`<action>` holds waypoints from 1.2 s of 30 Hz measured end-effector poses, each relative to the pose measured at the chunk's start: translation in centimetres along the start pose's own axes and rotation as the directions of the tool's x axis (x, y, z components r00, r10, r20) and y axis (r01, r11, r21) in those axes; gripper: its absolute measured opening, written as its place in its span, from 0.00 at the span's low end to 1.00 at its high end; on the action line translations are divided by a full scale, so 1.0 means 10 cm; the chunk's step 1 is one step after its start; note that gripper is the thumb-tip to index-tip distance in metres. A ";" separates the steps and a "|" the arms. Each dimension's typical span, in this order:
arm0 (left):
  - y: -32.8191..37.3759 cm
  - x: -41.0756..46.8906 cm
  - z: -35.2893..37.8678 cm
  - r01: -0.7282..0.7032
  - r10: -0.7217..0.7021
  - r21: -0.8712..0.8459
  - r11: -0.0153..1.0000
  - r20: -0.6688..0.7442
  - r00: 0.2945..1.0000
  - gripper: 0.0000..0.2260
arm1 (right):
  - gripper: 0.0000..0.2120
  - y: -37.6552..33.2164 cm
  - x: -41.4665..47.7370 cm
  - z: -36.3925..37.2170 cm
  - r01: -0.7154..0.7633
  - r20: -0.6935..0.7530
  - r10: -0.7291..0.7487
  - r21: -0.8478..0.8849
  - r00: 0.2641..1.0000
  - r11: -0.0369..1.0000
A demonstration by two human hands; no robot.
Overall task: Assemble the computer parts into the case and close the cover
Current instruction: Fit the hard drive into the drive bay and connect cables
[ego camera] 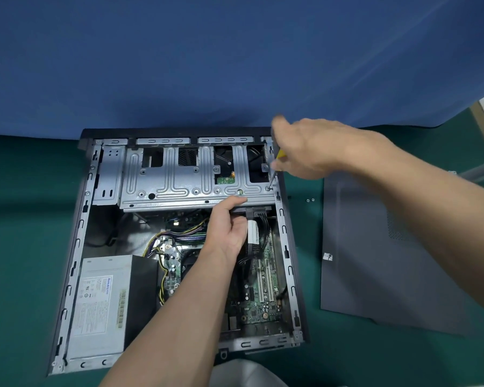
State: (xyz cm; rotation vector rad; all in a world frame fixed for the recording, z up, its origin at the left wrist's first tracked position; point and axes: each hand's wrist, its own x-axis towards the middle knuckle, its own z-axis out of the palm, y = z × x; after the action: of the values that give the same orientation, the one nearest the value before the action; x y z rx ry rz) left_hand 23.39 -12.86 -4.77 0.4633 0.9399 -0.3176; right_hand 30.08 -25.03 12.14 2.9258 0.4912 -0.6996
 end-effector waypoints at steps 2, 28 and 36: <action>0.00 0.01 0.00 0.003 -0.003 -0.005 1.000 0.007 1.000 0.09 | 0.13 -0.01 -0.01 0.01 0.024 -0.084 -0.023 0.009 0.996 1.000; 0.00 -0.05 0.02 0.002 -0.002 -0.003 1.000 -0.009 1.000 0.09 | 0.21 -0.04 -0.04 0.02 -0.056 -0.115 0.048 -0.069 0.992 0.996; -0.01 -0.04 0.01 -0.025 0.025 0.011 1.000 0.003 1.000 0.09 | 0.24 -0.11 -0.07 0.00 -0.118 -0.183 0.097 -0.102 0.978 0.988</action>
State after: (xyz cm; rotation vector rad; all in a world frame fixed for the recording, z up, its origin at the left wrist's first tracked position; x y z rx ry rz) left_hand 23.20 -12.93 -4.41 0.4849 0.9293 -0.3008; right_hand 29.10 -24.21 12.39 2.8956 0.3699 -0.3863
